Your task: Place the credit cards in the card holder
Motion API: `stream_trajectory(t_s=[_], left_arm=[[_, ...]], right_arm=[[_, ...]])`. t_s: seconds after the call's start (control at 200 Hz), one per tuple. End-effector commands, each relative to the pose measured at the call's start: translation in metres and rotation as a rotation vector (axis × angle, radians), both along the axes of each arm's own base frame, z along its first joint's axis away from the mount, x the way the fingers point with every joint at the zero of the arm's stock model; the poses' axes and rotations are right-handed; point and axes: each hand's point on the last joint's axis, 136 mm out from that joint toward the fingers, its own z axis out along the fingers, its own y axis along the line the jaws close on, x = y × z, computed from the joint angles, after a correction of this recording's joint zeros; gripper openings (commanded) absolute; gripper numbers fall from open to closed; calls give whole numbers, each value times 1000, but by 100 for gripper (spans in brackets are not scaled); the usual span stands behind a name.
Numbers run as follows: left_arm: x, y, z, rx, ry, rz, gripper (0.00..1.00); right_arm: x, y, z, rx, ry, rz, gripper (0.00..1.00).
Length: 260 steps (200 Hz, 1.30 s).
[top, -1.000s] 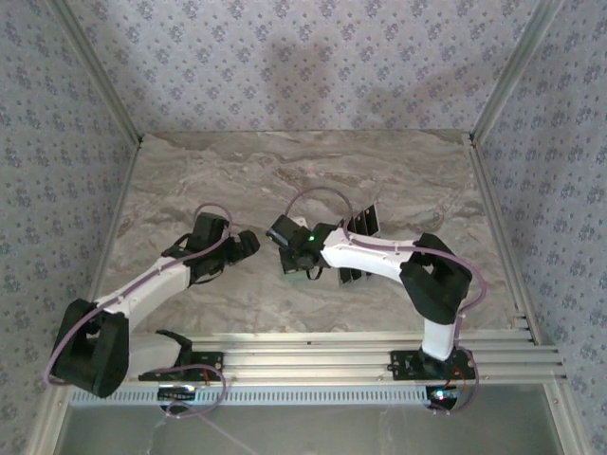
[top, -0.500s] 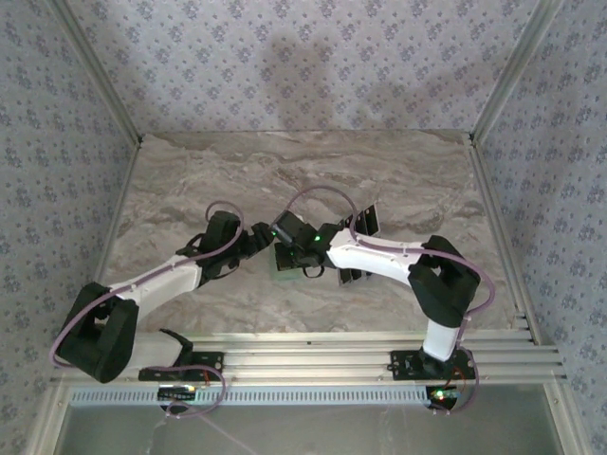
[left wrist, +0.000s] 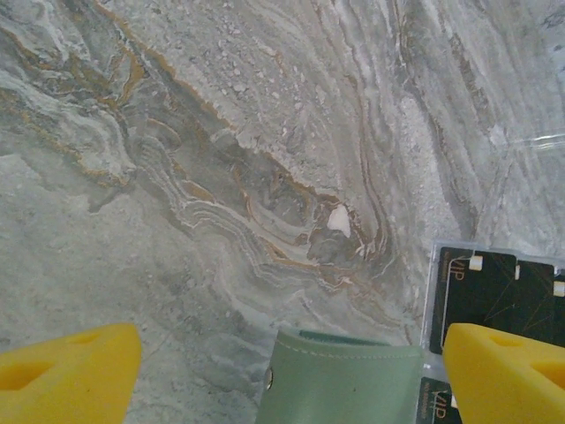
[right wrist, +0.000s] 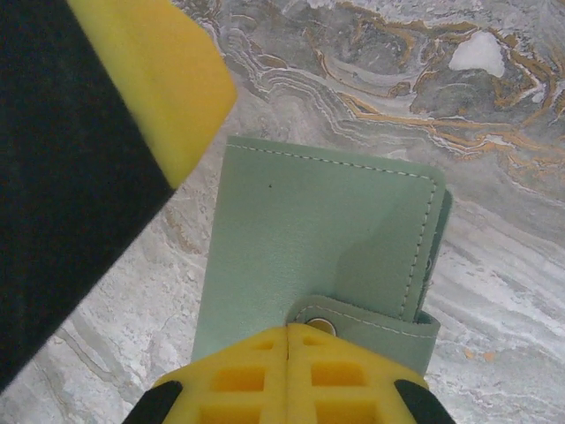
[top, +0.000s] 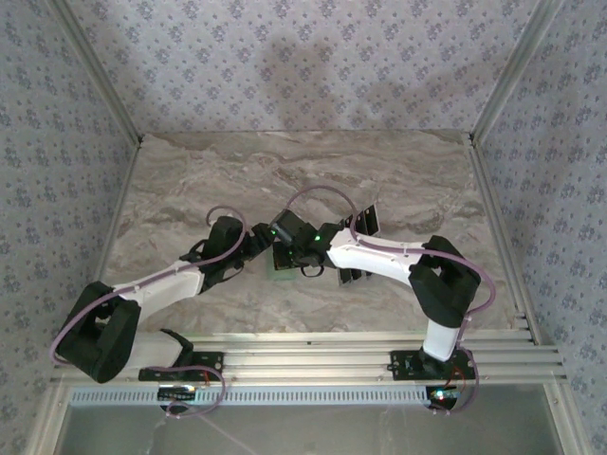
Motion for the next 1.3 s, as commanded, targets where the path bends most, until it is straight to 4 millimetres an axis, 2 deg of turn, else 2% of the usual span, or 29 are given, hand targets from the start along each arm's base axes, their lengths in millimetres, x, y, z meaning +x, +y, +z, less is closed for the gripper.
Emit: stream_trajectory(t_s=[0.0,0.25,0.39,0.47,0.605,0.72,0.964,1.094,1.159,1.184,1.294], left_arm=[[5,-5,3,-24,-28,21,87],[7,-15,-2,-36,-29,14,82],[8,-19,-4,-55,-37,17,73],[8,-21,-3,-63,-46,18,58],[8,-20,-2,-66,-62,27,21],[8,-17,-1,-55,-73,32,0],[4,-8,-6,0,-99,25,0],[3,-5,-6,16,-109,22,0],[4,-6,-5,13,-113,22,0],[4,-6,-5,13,-113,22,0],[5,-7,-4,10,-114,19,0]], right_arm=[[7,10,33,86,-33,-11,0],[7,13,41,115,-37,-11,0],[7,14,42,118,-42,-12,0],[8,12,39,111,-41,-15,0],[10,7,31,95,-39,-27,0],[13,-3,28,77,-45,-50,0],[21,-37,23,9,-60,-124,0],[21,-35,27,26,-68,-108,0],[19,-27,28,26,-71,-85,25],[17,-24,27,22,-73,-75,31],[13,-10,23,9,-70,-43,42]])
